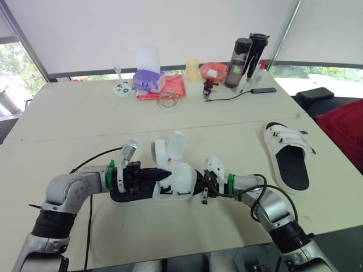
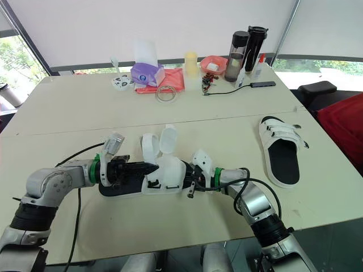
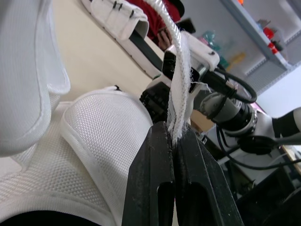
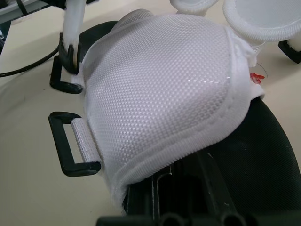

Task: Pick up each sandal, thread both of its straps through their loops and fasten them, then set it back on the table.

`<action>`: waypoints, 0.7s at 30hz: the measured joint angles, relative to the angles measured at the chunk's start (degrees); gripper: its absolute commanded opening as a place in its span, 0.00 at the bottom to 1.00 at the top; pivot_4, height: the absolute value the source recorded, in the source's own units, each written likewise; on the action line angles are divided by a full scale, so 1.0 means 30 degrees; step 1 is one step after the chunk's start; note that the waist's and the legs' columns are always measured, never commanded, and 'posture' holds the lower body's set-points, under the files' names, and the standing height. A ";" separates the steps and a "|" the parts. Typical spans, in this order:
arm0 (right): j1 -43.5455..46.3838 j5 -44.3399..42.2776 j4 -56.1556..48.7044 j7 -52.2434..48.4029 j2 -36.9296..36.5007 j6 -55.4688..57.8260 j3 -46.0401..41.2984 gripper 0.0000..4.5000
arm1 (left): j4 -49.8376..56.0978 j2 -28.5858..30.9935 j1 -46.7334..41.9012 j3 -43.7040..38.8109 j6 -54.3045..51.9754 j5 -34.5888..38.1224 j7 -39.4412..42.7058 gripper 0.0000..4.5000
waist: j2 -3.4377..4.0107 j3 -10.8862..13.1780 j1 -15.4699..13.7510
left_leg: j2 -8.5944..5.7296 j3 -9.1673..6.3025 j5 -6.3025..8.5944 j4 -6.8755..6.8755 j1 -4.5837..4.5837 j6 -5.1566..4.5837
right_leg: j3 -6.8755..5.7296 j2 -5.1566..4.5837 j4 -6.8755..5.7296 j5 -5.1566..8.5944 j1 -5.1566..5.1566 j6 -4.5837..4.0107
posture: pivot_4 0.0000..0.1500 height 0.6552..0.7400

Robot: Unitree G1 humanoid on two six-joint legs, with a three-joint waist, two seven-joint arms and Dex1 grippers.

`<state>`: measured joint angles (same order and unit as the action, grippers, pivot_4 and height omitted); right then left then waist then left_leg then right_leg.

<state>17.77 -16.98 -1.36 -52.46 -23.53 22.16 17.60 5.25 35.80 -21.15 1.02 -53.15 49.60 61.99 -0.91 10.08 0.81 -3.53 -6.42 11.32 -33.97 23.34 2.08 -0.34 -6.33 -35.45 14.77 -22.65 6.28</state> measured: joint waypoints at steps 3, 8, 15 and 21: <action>0.0001 0.0000 0.0000 0.0009 0.0000 0.0000 0.0004 0.00 | 0.0003 0.0282 -0.0018 0.0401 0.0184 -0.0370 0.0998 0.01 | 0.0000 0.0000 0.0002 | 0.0000 -0.0001 0.0002 0.0001 0.0000 0.0003 | 0.0000 -0.0001 0.0000 0.0000 -0.0002 0.0000 | 1.00 1.00; -0.0017 0.0000 -0.0014 0.0051 -0.0002 0.0001 -0.0009 0.00 | -0.0324 0.0464 -0.0443 0.1577 0.1700 -0.1883 0.2204 0.01 | 0.0005 -0.0013 -0.0014 | 0.0001 0.0000 0.0007 0.0002 0.0000 0.0011 | -0.0001 -0.0008 0.0014 0.0000 0.0000 -0.0001 | 1.00 1.00; -0.0058 -0.0003 -0.0063 0.0119 -0.0002 0.0001 -0.0027 0.00 | -0.1469 0.0460 -0.0839 0.3014 0.5189 -0.4865 0.3411 0.01 | 0.0014 -0.0031 -0.0026 | 0.0001 0.0004 0.0008 0.0007 0.0009 0.0012 | -0.0001 -0.0018 0.0018 -0.0002 -0.0009 -0.0003 | 1.00 1.00; -0.0021 -0.0006 -0.0063 0.0138 0.0004 0.0001 -0.0030 0.00 | -0.2480 0.0512 -0.1856 0.3546 0.7355 -0.6468 0.4635 0.01 | 0.0014 -0.0036 -0.0016 | 0.0001 0.0003 0.0005 0.0007 0.0012 0.0006 | -0.0005 -0.0016 0.0018 -0.0002 -0.0008 -0.0002 | 1.00 1.00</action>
<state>17.71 -17.00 -1.55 -52.05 -23.52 22.16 17.51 -2.19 37.34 -26.72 11.66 -31.09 30.19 75.89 -0.87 9.98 0.76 -3.53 -6.41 11.34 -33.95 23.37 2.10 -0.36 -6.38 -35.40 14.77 -22.68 6.28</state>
